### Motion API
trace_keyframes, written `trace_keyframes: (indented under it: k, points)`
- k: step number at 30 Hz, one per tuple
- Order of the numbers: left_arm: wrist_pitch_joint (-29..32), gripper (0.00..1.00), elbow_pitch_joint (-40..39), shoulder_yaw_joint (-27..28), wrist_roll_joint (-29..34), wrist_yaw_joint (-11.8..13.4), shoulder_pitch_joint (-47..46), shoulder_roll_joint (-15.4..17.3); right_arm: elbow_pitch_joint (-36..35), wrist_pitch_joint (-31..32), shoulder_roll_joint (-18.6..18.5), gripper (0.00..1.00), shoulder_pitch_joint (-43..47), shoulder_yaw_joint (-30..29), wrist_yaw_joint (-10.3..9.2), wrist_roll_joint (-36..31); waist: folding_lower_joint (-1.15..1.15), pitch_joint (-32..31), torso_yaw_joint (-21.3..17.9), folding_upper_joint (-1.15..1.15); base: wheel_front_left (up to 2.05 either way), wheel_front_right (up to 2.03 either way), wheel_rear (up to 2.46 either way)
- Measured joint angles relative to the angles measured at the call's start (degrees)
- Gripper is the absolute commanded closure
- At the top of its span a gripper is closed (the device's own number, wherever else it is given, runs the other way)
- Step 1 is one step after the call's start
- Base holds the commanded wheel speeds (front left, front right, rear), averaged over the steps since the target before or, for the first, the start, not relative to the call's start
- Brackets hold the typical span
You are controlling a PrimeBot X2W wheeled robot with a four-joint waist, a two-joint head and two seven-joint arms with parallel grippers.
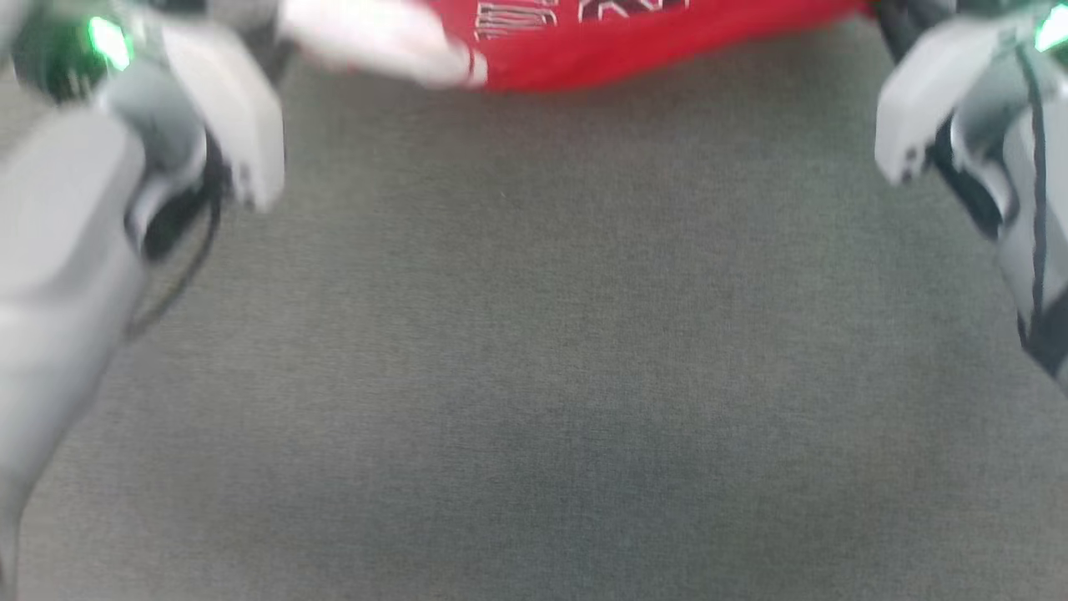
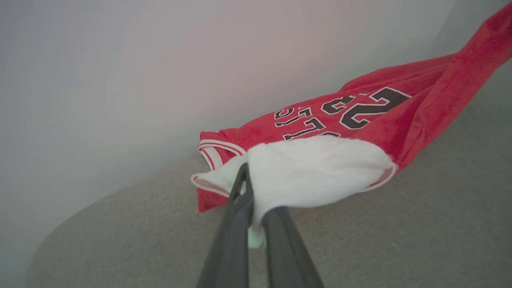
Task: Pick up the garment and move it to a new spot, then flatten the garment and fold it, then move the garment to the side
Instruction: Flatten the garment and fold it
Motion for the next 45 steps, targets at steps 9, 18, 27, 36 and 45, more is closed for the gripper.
trace_keyframes:
  k: [9, 18, 27, 36, 45]
  points:
    - [7.31, 1.00, -17.26, -1.35, -7.33, 5.52, 18.94, 8.90, -12.12, 4.20, -8.18, 1.00, 16.18, 2.70, 0.00, 10.02, 0.00, -5.22, 0.79, 0.00, 0.00, 0.00, 0.00]
    - [9.21, 1.00, -40.91, -2.05, -13.24, 19.15, 38.12, 18.94, -24.03, 6.80, -14.13, 1.00, 34.22, 0.31, 0.00, 15.84, 0.00, -8.25, 1.32, 0.00, 0.00, 0.00, 0.00]
    - [10.66, 1.00, -56.82, -3.38, -18.60, 30.53, 51.87, 26.07, -36.60, 9.92, -18.29, 1.00, 51.52, -2.82, 0.00, 17.64, 0.00, -9.07, 1.32, 0.00, 0.00, 0.00, 0.00]
    - [10.06, 1.00, -63.85, -1.90, -19.11, 35.41, 54.37, 31.66, -44.50, 11.83, -20.20, 1.00, 59.07, -6.21, 0.00, 19.40, 0.00, -8.56, 0.17, 0.00, 0.00, 0.00, 0.00]
    - [12.48, 1.00, -63.61, 3.02, -9.31, 30.23, 40.16, 36.82, -46.97, 13.34, -14.75, 1.00, 53.75, -11.81, 0.00, 14.13, 0.00, -7.12, -2.62, 0.00, 0.00, 0.00, 0.00]
